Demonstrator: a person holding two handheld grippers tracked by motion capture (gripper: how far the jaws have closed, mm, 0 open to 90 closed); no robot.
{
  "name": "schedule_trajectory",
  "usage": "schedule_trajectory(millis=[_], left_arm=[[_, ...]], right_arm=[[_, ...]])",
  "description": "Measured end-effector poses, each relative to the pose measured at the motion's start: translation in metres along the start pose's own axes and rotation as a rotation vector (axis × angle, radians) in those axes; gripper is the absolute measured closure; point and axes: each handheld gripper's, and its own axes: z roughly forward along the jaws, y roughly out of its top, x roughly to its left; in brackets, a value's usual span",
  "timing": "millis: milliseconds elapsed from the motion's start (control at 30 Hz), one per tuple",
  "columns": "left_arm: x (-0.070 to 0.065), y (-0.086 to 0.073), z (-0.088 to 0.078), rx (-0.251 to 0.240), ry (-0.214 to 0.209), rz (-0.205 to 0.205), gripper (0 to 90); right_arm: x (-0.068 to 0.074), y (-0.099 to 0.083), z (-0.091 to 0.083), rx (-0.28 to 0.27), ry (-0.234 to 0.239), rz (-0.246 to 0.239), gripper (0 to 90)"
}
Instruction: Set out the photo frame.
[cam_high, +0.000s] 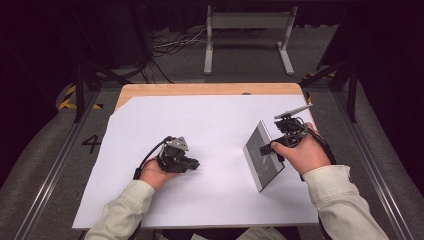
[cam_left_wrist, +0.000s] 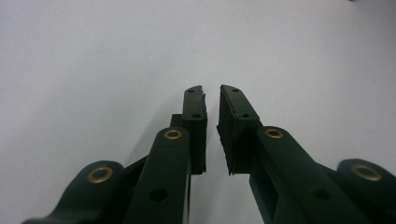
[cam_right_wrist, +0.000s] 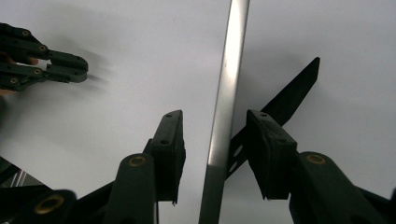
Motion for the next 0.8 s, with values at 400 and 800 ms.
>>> schedule_trajectory(millis=[400, 800], left_arm=[[0.0, 0.0, 0.001, 0.001, -0.003, -0.003, 80.9], [0.0, 0.0, 0.001, 0.003, -0.002, -0.001, 80.9]], right_arm=[[0.001, 0.001, 0.0, 0.007, -0.033, -0.013, 67.1], [0.01, 0.002, -0.004, 0.026, -0.119, -0.021, 77.6]])
